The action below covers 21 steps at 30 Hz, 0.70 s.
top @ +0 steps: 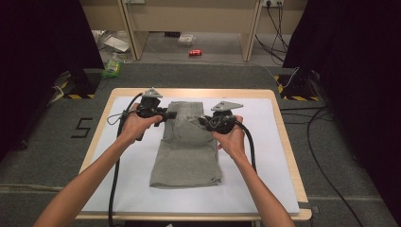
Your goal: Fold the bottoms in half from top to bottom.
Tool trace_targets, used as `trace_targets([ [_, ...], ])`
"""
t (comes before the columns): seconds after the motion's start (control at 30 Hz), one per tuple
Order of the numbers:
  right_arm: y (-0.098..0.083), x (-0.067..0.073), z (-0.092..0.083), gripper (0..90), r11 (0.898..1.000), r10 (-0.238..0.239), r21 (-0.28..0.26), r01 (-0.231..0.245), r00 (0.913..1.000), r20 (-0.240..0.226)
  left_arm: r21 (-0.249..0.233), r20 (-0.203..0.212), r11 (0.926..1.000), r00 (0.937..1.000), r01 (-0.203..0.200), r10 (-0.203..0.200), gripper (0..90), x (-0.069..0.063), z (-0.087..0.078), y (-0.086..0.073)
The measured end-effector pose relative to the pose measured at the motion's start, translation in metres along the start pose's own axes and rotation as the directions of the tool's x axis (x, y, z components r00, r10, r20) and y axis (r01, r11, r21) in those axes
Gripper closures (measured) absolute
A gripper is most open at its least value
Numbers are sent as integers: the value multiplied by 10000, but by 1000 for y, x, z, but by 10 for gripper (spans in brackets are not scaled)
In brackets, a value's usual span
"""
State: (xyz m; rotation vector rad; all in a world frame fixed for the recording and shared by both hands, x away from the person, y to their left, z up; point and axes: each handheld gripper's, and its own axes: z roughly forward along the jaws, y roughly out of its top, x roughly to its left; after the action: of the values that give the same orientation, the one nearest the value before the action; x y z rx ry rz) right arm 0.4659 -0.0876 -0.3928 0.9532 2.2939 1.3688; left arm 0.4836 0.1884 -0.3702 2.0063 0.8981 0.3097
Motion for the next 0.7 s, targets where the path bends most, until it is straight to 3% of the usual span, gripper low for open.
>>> trace_targets([
  [0.17,-10,17,-12,803,9996,-280,-50,279,9994,-203,-246,168,9994,9996,-234,238,703,-16,-14,-21],
  [0.27,-21,27,-16,802,9985,-543,45,543,9984,-133,-262,147,9986,9989,-451,455,702,-24,-15,-33],
  [0.5,-48,40,-19,800,9983,-568,134,572,9981,-257,-141,155,9966,9965,-814,816,696,-38,-14,-62],
  [0.7,-66,46,-16,793,9969,-694,345,709,9967,-410,-24,362,9977,9970,-681,682,686,-42,-7,-84],
])
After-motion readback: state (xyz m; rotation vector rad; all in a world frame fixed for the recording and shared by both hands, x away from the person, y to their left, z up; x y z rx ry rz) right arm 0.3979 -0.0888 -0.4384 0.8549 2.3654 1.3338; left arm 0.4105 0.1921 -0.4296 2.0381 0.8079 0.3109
